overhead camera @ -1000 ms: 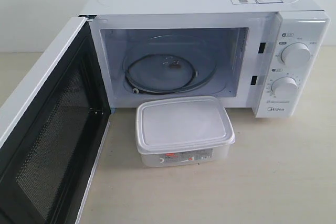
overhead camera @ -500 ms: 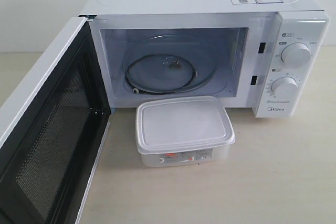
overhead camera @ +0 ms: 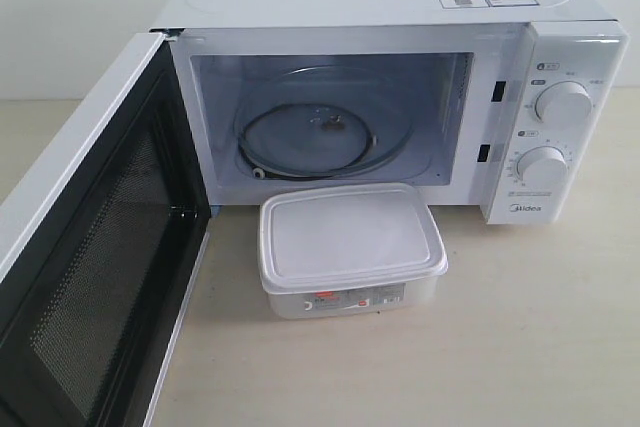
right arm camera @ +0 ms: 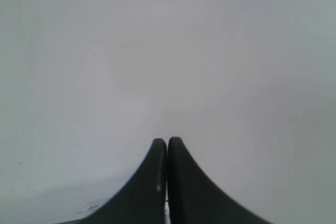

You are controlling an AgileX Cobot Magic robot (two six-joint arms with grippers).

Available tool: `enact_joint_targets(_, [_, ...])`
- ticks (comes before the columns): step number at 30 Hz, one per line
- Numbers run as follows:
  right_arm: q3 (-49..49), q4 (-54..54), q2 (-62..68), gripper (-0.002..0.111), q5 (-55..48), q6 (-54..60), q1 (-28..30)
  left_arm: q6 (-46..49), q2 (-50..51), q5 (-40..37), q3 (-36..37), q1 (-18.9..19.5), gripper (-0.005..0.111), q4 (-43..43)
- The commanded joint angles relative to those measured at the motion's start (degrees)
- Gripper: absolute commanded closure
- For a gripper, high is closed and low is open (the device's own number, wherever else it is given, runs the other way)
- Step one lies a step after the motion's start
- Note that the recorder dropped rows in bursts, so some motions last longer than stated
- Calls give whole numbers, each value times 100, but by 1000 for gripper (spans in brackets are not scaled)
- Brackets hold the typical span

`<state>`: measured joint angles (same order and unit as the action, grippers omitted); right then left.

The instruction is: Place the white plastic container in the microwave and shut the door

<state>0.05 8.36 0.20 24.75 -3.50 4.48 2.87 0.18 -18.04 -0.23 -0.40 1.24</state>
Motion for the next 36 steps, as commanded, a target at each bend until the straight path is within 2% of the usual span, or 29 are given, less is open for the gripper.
enact_joint_targets(1, [-5, 4, -20, 109, 93, 47, 15, 18, -18, 20, 23, -19, 102, 29])
enact_joint_targets(6, [-5, 418, -20, 109, 81, -100, 15, 18, -18, 20, 23, -19, 102, 29])
enact_joint_targets(17, [-5, 359, -20, 109, 45, -562, 15, 18, -18, 20, 23, -19, 102, 29])
enact_joint_targets(20, [-124, -199, -20, 109, 31, -835, 15, 18, -18, 20, 23, -19, 102, 29])
enact_joint_targets(24, [-749, -1967, 388, 109, 159, -1351, 15, 18, -18, 20, 23, -19, 102, 29])
enact_joint_targets(27, [-1120, -2569, 1090, 109, 455, -1669, 15, 18, -18, 20, 23, -19, 102, 29])
enact_joint_targets(32, [-1277, -2802, 2375, 109, 1119, -1711, 15, 18, -18, 20, 23, -19, 102, 29])
enact_joint_targets(36, [-1277, -3952, 3631, 109, 1460, -2104, 15, 18, -18, 20, 23, -19, 102, 29])
